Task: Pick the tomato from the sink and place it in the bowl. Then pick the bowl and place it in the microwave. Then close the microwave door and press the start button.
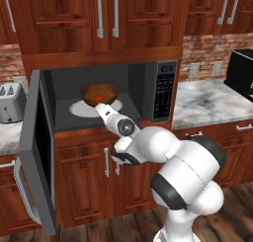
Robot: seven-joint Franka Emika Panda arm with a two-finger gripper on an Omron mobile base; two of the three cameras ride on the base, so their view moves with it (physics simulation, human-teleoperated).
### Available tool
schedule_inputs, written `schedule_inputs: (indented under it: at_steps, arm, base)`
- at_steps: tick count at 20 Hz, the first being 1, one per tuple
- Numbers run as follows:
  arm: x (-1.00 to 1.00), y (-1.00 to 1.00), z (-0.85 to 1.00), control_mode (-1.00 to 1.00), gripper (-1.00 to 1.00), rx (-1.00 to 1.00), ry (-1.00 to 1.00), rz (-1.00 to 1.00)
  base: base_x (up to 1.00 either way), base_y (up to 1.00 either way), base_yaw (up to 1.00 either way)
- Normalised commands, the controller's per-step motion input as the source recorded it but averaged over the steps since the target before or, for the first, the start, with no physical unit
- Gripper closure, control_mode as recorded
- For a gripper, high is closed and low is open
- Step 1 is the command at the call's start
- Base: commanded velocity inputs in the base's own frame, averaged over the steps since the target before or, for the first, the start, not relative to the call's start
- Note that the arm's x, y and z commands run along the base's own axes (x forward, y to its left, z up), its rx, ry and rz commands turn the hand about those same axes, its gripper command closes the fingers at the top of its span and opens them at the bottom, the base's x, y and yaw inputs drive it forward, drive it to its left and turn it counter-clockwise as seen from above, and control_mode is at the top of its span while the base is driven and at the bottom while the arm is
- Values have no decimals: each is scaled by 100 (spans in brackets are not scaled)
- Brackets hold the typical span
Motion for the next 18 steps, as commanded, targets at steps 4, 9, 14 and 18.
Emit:
schedule_inputs:
  at_steps: [4, 9, 14, 18]
  arm:
    - [-79, -13, 100, -100, -100, 4, 12, -2]
    - [-60, -12, 100, -100, -100, 9, 20, -1]
    - [-47, -2, 100, -100, -100, 5, 22, -4]
    - [-53, 0, 100, -100, -100, 1, 28, -4]
  base:
    - [0, 0, 0]
    - [0, 0, 0]
    - [0, 0, 0]
    - [0, 0, 0]
